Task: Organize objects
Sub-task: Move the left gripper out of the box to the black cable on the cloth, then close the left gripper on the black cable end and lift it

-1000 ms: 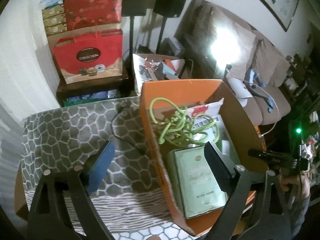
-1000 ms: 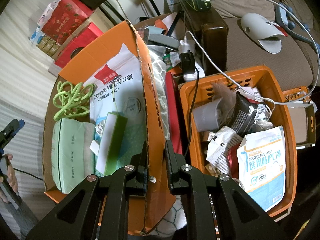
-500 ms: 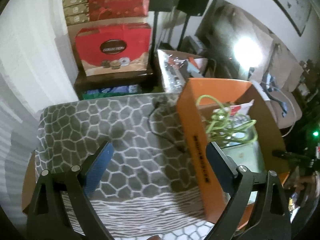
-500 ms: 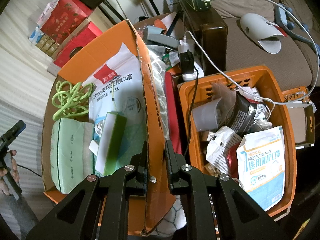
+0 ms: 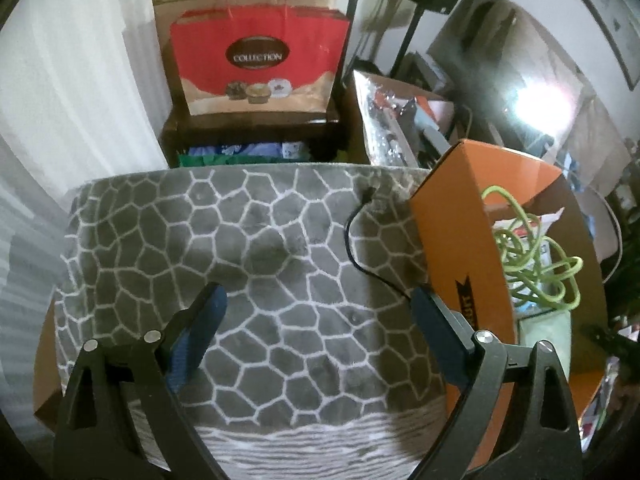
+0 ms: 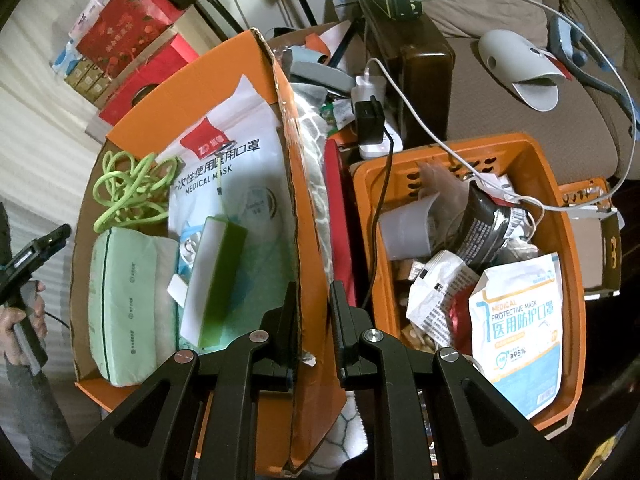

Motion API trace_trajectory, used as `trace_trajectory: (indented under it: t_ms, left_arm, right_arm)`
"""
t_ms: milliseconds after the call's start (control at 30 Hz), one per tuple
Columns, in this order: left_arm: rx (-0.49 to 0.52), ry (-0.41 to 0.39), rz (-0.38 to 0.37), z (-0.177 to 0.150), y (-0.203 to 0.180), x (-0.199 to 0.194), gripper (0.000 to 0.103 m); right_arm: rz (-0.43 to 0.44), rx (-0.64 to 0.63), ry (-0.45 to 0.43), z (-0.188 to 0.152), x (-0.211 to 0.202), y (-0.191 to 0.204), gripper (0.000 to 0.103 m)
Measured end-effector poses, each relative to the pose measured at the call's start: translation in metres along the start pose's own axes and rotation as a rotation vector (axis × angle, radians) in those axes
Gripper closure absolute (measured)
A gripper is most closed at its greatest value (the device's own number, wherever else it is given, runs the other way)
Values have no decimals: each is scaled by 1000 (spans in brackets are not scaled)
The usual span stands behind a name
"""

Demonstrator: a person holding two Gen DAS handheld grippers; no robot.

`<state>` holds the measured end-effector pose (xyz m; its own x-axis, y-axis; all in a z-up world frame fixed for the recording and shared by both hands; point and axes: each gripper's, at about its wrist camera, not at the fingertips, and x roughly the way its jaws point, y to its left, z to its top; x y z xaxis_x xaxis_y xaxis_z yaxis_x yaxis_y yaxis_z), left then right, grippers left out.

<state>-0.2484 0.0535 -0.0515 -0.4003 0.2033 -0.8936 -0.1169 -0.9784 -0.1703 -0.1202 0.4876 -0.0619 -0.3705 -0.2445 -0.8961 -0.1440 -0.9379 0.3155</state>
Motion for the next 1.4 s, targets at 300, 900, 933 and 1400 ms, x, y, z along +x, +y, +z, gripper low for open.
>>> trace_trajectory:
  t_ms: [300, 900, 933, 1400]
  left_arm:
    - [-8, 79, -9, 14, -14, 44, 35]
    - [-6, 99, 29, 26, -28, 87, 92]
    - [-6, 97, 30, 26, -29, 88, 100]
    - [3, 37, -36, 27, -29, 46, 101]
  right_arm:
    - [-5, -8, 0, 0, 0, 0, 90]
    - [-16, -22, 0, 0, -1, 6, 90]
    - [-15, -21, 0, 0, -1, 6, 90]
    - [-11, -19, -3, 0, -2, 9, 90]
